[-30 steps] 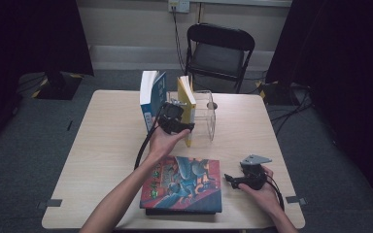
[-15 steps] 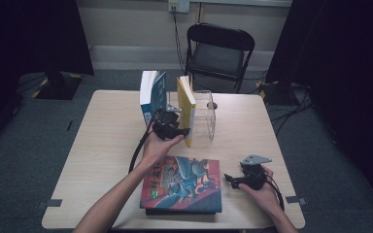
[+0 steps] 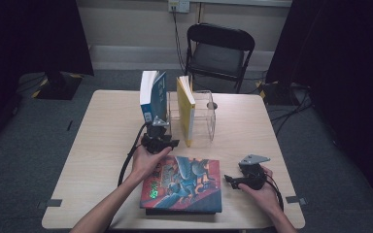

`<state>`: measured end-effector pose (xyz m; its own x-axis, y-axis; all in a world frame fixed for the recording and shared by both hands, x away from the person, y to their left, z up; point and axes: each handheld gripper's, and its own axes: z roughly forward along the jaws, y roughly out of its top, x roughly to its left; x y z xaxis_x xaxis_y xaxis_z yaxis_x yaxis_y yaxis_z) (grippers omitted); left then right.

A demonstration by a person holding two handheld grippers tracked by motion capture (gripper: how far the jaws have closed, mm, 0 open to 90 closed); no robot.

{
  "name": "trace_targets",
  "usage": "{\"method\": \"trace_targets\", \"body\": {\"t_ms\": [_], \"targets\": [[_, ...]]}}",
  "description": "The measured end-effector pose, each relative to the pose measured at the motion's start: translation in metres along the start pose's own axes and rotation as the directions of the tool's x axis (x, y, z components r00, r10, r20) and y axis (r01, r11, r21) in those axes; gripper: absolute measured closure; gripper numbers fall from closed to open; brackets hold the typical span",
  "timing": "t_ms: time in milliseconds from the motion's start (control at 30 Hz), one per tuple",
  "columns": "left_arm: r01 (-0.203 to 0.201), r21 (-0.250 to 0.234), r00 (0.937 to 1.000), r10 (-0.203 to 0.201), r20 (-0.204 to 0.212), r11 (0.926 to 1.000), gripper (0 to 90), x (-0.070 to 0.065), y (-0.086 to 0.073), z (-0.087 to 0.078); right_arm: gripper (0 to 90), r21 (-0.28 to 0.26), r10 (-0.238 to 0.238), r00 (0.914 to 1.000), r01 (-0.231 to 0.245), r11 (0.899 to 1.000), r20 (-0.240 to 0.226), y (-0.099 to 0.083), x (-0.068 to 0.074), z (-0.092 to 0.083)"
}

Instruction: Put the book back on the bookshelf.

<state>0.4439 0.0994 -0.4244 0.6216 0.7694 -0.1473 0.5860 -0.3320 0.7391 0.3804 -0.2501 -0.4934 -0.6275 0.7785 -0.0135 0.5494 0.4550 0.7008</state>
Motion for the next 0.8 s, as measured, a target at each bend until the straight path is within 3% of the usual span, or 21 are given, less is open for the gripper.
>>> {"method": "trace_targets", "body": {"t_ms": [133,167,200,300,400,500,600,800], "targets": [[0.021,-0.018,0.9996,-0.021,0.021,0.9996,57.7,0.001,-0.018,-0.004,25.2,-0.012,0.005,1.0000,-0.005,1.000,-0.001,0.003,0.002,-0.005],[-0.002,0.003,0.9999,0.002,0.013,1.0000,57.1,0.002,-0.022,-0.006,26.2,-0.020,0.014,0.9999,-0.014,1.000,-0.006,0.005,0.002,-0.008],[0.018,-0.007,0.9998,-0.018,0.011,0.9998,55.4,0.001,-0.026,-0.006,29.1,-0.033,0.022,0.9997,-0.023,0.999,-0.011,0.007,0.002,-0.011],[0.010,0.006,0.9999,-0.010,-0.004,0.9999,52.8,0.007,-0.034,-0.013,31.2,-0.091,0.034,0.9991,-0.036,0.995,-0.028,0.016,0.005,-0.021],[0.036,0.009,0.9993,-0.036,0.011,0.9993,50.5,0.013,-0.039,-0.019,32.1,-0.146,0.042,0.9981,-0.048,0.988,-0.045,0.024,0.009,-0.028],[0.044,0.000,0.9990,-0.044,0.000,0.9990,50.6,0.014,-0.042,-0.021,33.0,-0.150,0.022,0.9981,-0.030,0.988,-0.057,0.029,0.016,-0.026],[0.022,0.009,0.9998,-0.022,0.001,0.9997,50.1,0.015,-0.046,-0.027,36.0,-0.154,0.000,0.9988,-0.008,0.988,-0.048,0.032,0.022,-0.025],[0.027,0.013,0.9996,-0.027,0.002,0.9996,49.1,0.018,-0.053,-0.036,38.7,-0.184,0.006,0.9976,-0.019,0.983,-0.069,0.040,0.022,-0.028]]}}
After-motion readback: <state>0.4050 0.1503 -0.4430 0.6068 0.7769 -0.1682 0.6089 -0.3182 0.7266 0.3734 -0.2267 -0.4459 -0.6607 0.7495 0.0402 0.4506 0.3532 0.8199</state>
